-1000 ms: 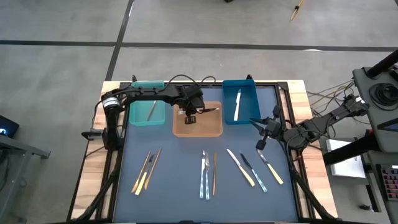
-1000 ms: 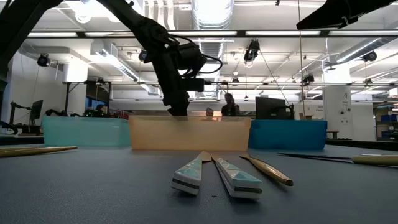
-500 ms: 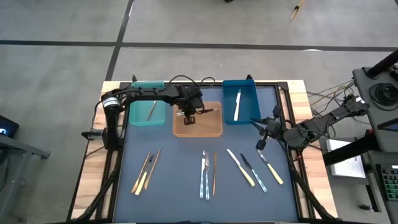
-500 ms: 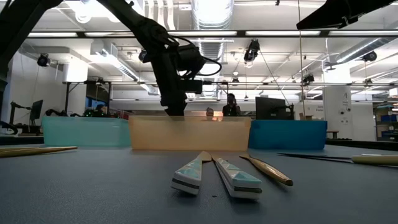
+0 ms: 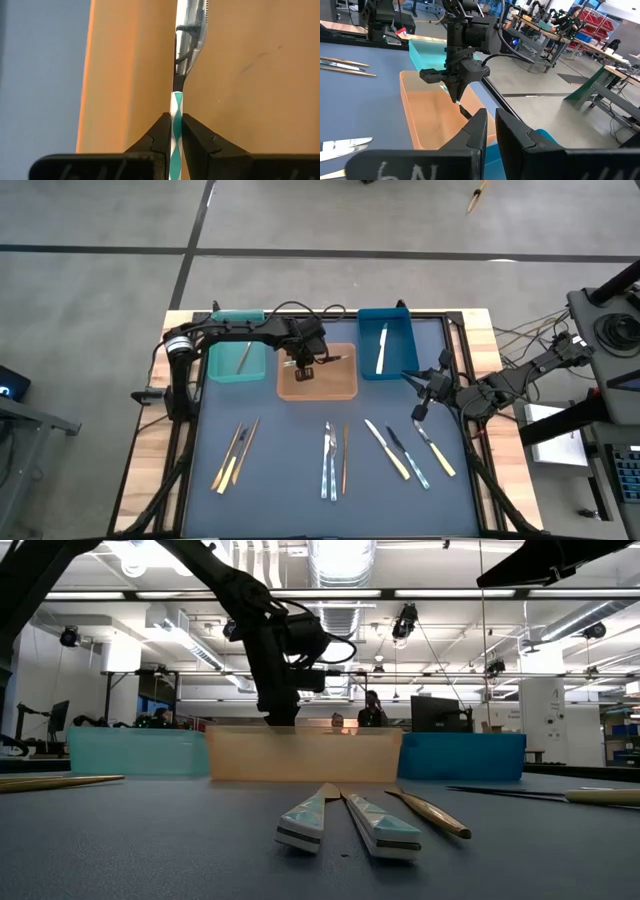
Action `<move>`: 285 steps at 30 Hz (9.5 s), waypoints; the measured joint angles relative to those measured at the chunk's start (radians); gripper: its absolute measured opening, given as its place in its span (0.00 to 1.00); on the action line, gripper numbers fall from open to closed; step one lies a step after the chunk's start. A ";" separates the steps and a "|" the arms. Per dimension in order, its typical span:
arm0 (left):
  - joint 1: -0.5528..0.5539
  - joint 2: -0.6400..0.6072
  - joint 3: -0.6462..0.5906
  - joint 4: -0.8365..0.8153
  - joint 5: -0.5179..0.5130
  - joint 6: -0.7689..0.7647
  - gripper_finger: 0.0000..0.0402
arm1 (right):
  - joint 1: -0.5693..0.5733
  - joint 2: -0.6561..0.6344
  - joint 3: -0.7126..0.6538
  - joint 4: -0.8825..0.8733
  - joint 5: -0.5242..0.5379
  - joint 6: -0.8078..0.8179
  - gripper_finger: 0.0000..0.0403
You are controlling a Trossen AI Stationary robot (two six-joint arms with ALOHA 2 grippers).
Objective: Sort silverware by color (type)
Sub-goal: Put the white knife in the orange bin, then put the yellow knife into the blue bin
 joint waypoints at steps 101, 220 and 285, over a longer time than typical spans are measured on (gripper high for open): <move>-0.302 -1.022 -0.804 1.097 0.079 -0.085 0.29 | -0.005 0.639 0.548 0.024 -0.199 0.434 0.08; -0.298 -1.050 -0.737 1.007 -0.048 0.039 0.29 | -0.145 1.177 0.607 -0.663 -1.103 1.187 0.10; -0.294 -1.050 -0.753 0.917 -0.052 0.158 0.29 | -0.255 0.837 0.618 0.020 -0.454 0.363 0.04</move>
